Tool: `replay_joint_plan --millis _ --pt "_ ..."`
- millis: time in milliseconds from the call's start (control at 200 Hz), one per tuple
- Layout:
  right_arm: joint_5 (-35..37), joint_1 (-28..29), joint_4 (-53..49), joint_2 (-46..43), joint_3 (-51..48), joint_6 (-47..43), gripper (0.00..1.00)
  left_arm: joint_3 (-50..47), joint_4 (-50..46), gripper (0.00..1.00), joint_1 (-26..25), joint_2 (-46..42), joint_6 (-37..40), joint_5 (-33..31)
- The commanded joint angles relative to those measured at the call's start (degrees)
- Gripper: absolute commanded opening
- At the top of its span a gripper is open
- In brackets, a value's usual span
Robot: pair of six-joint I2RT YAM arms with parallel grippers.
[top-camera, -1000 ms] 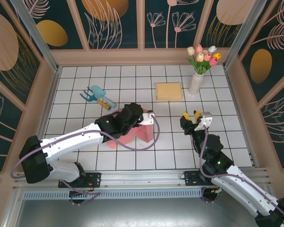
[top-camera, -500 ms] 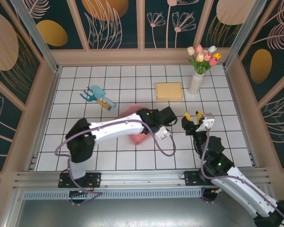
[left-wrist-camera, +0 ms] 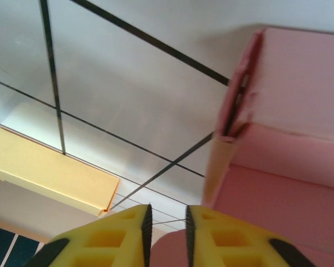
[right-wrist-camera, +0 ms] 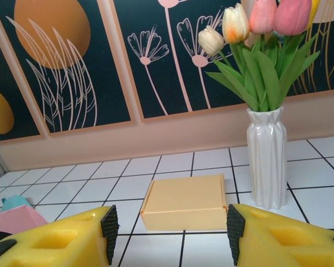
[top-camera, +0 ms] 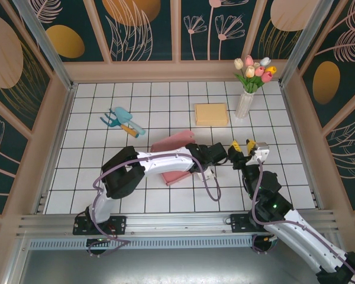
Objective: Fold the paper box
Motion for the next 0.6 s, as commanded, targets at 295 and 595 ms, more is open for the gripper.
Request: replay_joint_plan --millis 295,595 --pt "1.3 -0.4 0.5 -0.6 -0.6 1.1 0.59 -8.5 23.0 0.31 0.0 -16.7 -15.9 6.7" --pt "2.2 -0.8 0.6 2.2 -0.8 2.2 0.62 -30.2 46.3 0.36 0.0 -39.0 -70.2 1.1"
